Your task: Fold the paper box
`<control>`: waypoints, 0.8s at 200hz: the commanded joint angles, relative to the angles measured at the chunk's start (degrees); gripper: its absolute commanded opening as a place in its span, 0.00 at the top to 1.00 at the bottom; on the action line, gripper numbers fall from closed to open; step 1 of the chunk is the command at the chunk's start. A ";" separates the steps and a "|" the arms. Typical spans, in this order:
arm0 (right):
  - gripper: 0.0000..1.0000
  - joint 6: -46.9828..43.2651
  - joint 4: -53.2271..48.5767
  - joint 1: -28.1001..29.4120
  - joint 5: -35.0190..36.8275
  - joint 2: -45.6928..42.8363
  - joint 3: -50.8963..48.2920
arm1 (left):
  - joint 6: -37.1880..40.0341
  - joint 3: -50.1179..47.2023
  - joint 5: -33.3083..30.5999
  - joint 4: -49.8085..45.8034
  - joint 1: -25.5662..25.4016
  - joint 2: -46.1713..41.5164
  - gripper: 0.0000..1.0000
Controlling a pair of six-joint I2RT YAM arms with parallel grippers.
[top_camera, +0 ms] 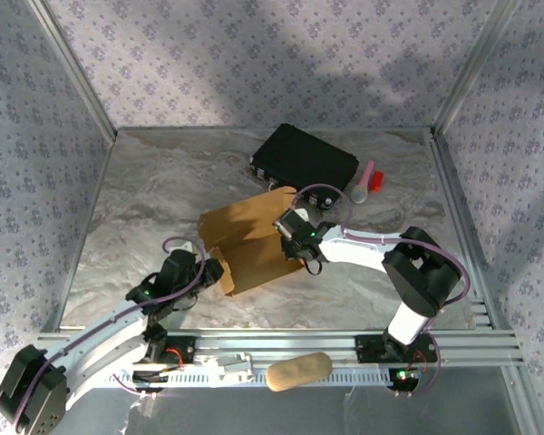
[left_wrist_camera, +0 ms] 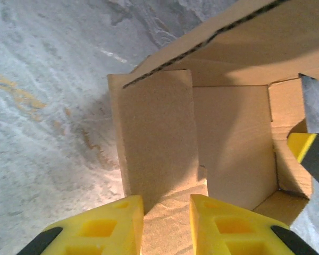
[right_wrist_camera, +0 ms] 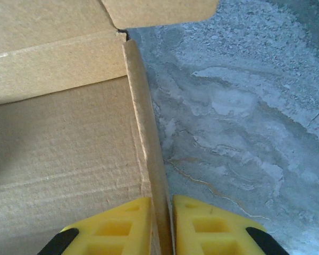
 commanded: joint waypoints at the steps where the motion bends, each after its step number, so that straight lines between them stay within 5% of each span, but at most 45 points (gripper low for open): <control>1: 0.83 1.25 -0.86 1.41 -0.49 1.38 1.81 | 0.31 1.06 2.92 2.66 -0.04 1.84 0.72; 54: 0.87 1.31 -1.28 1.87 -0.23 1.77 2.45 | 1.93 4.29 3.30 0.53 -1.29 9.94 0.76; 114: 0.88 1.31 -3.96 2.50 1.71 2.06 4.07 | 6.72 10.95 -7.29 -15.99 -6.04 10.96 0.74; 160: 0.89 2.68 -4.47 2.93 2.33 2.72 4.85 | 8.60 12.09 -8.51 -19.43 -6.84 13.45 0.71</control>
